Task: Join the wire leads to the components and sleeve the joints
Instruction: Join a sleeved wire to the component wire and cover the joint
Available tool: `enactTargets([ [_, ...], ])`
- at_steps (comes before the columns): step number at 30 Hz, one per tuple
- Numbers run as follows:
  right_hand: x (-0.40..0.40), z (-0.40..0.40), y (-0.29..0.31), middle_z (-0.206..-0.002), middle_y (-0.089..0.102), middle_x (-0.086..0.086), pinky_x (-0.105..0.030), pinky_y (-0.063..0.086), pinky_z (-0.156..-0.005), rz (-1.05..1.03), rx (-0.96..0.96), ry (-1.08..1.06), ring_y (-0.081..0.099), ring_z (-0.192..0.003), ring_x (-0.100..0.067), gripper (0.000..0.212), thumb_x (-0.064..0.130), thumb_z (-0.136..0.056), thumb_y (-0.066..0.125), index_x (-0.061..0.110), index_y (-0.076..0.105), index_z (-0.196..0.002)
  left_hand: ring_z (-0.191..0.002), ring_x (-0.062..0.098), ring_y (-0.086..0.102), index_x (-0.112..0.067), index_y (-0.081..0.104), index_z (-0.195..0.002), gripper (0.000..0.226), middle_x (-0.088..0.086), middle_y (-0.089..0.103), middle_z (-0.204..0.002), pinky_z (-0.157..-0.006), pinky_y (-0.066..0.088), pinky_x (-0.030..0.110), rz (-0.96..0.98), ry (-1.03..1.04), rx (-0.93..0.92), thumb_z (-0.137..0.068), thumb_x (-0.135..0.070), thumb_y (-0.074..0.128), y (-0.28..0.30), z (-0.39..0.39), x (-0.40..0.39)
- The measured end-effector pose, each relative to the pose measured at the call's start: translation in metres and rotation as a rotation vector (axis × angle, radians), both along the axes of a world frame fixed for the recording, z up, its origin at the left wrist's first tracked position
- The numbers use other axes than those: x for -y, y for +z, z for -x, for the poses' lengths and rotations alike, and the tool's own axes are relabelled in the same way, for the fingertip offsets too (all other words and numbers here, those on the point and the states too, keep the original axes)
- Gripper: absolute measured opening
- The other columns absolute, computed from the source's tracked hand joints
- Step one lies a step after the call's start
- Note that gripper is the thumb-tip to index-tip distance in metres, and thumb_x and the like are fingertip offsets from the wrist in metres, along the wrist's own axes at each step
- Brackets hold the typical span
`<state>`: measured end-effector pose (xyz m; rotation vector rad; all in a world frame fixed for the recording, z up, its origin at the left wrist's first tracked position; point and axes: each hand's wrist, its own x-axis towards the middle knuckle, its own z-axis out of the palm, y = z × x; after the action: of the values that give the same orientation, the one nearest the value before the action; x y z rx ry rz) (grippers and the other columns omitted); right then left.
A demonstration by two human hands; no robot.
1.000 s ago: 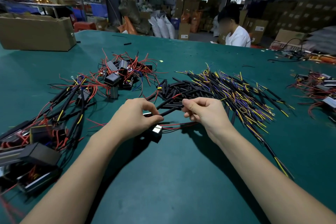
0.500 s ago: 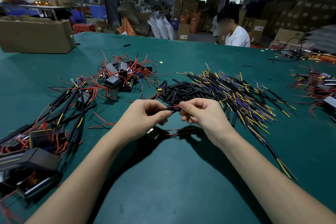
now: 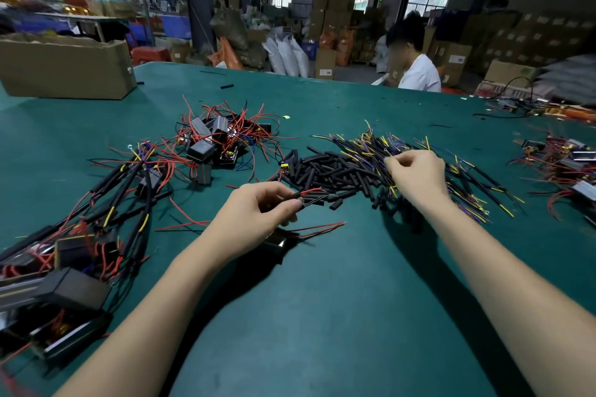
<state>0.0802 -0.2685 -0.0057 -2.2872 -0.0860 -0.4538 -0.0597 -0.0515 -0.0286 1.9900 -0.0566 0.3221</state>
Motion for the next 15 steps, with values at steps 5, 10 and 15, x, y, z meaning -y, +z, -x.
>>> enactTargets([
  [5, -0.013, -0.033, -0.013, -0.108, 0.065, -0.016, -0.032, 0.040, -0.074, 0.561, -0.144, -0.135, 0.059, -0.105, -0.033, 0.012, 0.018, -0.086, 0.060, 0.008, 0.059, -0.092, -0.075, 0.027, 0.067, -0.016, 0.070, -0.083, 0.010, 0.006, 0.071, -0.074, -0.076, 0.053, 0.039, 0.015, -0.006, 0.075, -0.086, -0.026, 0.068, 0.001, 0.001, 0.002],
  [10, -0.021, -0.044, -0.020, -0.118, 0.063, -0.015, -0.035, 0.043, -0.086, 0.592, -0.158, -0.212, 0.058, -0.113, -0.032, 0.025, 0.014, -0.085, 0.063, 0.008, 0.061, -0.109, -0.061, 0.015, 0.058, -0.018, 0.068, -0.077, 0.011, -0.002, 0.067, -0.068, -0.064, 0.048, 0.028, -0.041, 0.035, 0.128, -0.086, -0.025, 0.069, -0.002, -0.002, 0.004],
  [15, -0.012, -0.043, -0.015, -0.108, 0.067, -0.016, -0.030, 0.038, -0.073, 0.303, -0.111, -0.275, 0.062, -0.104, -0.033, 0.017, 0.016, -0.086, 0.062, 0.009, 0.069, -0.099, -0.058, 0.005, 0.052, -0.017, 0.065, -0.075, 0.014, -0.003, 0.065, -0.066, -0.060, 0.044, 0.022, -0.102, 0.104, 0.138, -0.089, -0.020, 0.064, -0.003, -0.003, -0.004],
])
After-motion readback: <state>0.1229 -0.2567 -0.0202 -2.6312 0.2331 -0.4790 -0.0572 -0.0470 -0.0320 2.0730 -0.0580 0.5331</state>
